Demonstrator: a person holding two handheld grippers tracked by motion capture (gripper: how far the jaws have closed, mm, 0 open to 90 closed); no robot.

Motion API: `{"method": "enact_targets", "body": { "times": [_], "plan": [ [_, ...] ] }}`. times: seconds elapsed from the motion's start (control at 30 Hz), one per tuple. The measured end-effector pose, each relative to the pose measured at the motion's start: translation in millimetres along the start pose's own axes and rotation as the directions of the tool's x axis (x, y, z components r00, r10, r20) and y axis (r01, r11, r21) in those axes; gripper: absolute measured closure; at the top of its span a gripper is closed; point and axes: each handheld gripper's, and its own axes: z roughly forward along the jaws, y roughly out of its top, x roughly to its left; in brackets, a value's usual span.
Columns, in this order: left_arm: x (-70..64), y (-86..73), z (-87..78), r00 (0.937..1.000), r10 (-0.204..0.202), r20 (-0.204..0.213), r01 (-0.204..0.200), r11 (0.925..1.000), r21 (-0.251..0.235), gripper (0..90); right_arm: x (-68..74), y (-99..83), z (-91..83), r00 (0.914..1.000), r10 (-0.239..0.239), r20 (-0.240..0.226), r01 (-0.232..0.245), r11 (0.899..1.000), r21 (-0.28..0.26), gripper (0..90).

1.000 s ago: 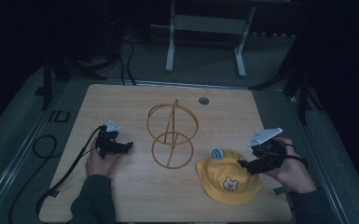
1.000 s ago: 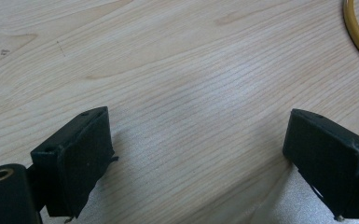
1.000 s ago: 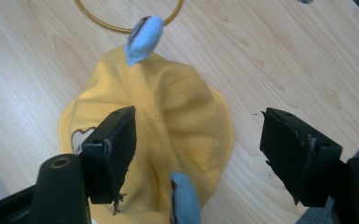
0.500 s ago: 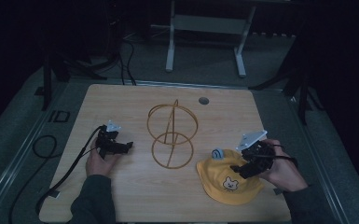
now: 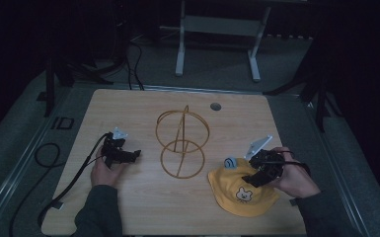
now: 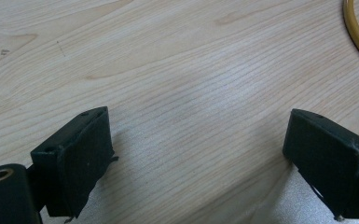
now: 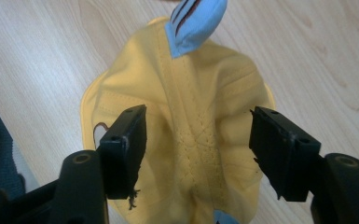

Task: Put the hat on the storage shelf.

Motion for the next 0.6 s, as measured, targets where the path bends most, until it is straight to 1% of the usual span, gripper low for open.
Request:
{"method": "enact_targets", "body": {
  "times": [0.13, 0.23, 0.4, 0.5, 0.6],
  "plan": [
    [0.0, 0.0, 0.0, 1.0, 0.0, 0.0, 0.0, 1.0, 0.0, 8.0, -2.6, 0.2, 2.4, 0.9997, 0.007, -0.023, -0.007, 1.0, 0.015, 35.2],
    [0.0, 0.0, 0.0, 1.0, 0.0, 0.0, 0.0, 1.0, 0.0, 7.9, -3.8, 0.7, 4.8, 0.9996, 0.003, -0.029, -0.002, 0.999, 0.036, 36.3],
    [0.0, 0.0, 0.0, 1.0, 0.0, 0.0, 0.0, 1.0, 0.0, 8.0, -6.0, 1.6, 7.4, 0.9995, 0.007, -0.032, -0.005, 0.998, 0.069, 42.7],
    [0.0, 0.0, 0.0, 1.0, 0.0, 0.0, 0.0, 1.0, 0.0, 7.9, -7.2, 1.9, 7.8, 0.9991, 0.008, -0.042, -0.005, 0.997, 0.077, 48.9],
    [0.0, 0.0, 0.0, 1.0, 0.0, 0.0, 0.0, 1.0, 0.0, 8.0, -8.3, 2.5, 8.5, 0.9979, 0.012, -0.063, -0.007, 0.996, 0.088, 55.1]
  ]
}}
